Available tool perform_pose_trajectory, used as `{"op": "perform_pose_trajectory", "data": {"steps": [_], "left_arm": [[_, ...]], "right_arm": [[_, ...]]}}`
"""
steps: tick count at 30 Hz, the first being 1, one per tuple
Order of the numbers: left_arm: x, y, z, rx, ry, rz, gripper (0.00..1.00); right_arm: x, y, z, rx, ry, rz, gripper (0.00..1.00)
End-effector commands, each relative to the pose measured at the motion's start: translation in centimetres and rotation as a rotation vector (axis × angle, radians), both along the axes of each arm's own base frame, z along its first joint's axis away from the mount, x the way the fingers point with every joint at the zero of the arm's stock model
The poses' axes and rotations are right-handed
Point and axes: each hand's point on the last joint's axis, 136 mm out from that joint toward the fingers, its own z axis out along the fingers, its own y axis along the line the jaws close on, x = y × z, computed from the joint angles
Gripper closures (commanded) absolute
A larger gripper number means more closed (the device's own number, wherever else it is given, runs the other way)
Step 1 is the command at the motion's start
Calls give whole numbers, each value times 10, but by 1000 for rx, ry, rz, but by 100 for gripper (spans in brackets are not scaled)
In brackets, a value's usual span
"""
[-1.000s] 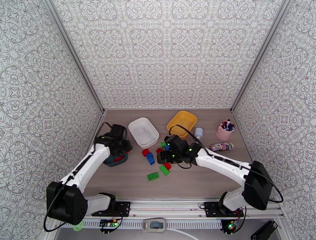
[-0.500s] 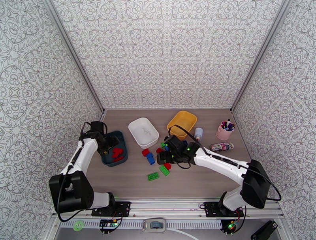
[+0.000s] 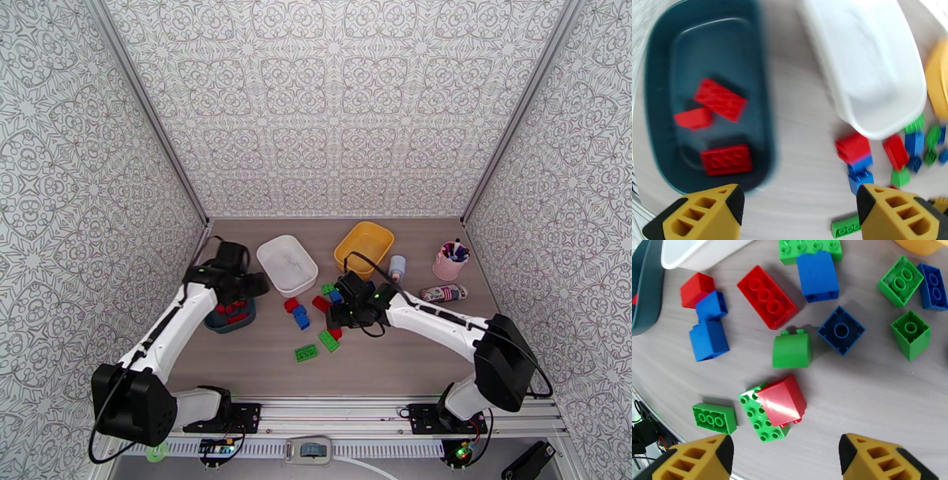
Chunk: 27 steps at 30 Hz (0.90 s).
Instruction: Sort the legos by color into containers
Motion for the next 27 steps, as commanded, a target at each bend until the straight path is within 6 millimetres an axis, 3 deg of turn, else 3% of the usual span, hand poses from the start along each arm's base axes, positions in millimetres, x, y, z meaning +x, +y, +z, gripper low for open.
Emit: {"op": "perform_pose_trajectory", "data": {"steps": [1,8,12,18,27], "left_arm": [[-7,-15,-4,44,36,-10,18],[-13,-57,-37,-19,93,-5,17],[-8,-71,-62,-26,133,2,17],[7,-78,-87,-23,163,20,17],[31,-73,-112,-34,188,61,18]], "right_arm": [[0,-10,-5,-17,7,-15,23],[0,-27,-1,-18,-5,-50,18],[-2,-33,2,-12,-11,-60,18],[-3,-42,7,-10,-25,-78,17],[-4,-47,9,-1,-29,-85,17]]}}
